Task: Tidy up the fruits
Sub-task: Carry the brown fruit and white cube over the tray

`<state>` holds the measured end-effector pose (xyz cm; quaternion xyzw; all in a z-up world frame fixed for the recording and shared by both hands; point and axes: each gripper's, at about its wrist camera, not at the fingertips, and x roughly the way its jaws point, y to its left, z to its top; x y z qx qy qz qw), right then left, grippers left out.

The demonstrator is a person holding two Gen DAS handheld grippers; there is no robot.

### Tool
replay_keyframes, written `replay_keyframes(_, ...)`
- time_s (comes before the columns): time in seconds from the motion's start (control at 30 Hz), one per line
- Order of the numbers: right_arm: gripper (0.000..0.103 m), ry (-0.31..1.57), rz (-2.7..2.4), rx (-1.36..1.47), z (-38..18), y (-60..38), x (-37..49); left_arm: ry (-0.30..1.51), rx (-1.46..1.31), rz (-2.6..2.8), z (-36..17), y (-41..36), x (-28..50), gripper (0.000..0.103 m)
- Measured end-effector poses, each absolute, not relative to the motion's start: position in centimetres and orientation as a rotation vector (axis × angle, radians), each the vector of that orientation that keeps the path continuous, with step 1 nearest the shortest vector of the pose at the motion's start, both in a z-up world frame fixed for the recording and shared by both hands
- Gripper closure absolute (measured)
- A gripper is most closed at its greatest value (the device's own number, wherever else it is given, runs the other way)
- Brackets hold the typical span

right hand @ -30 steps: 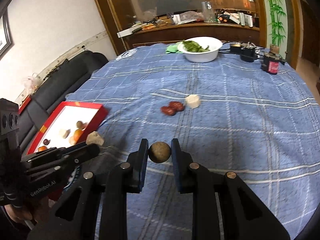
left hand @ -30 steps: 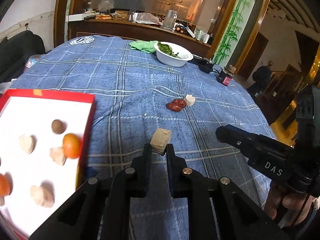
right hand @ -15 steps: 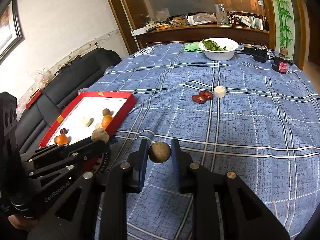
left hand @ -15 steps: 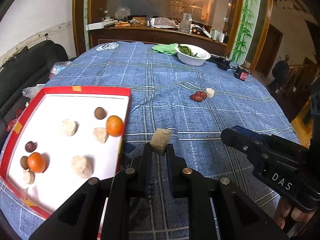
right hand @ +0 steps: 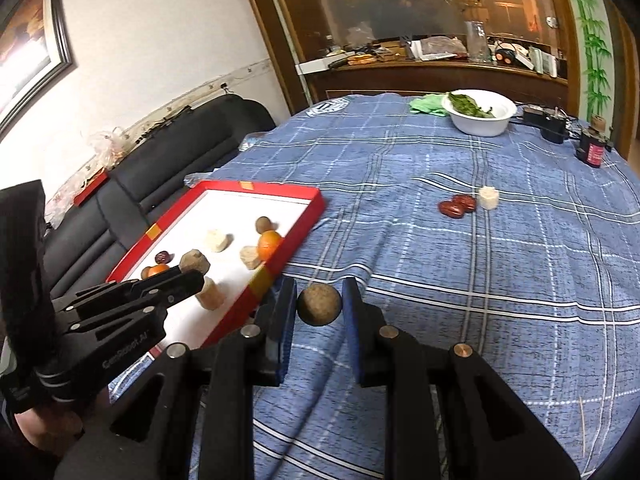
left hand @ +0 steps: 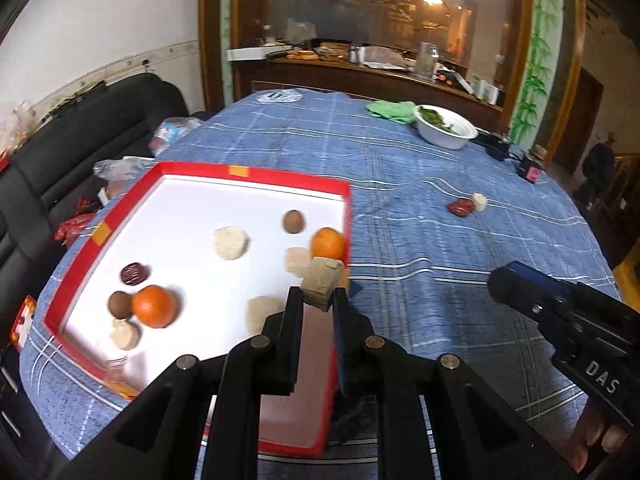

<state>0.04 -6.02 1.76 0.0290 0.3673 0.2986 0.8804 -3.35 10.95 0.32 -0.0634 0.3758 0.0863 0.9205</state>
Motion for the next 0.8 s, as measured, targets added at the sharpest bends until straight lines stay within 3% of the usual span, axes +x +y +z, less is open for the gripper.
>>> replay_keyframes(0.8, 0.078, 0.711, 0.773, 0.001, 3.3, 1.6, -1.6, 0.769, -0.179, 0.375, 0.0, 18.0, -4.0, 0.091)
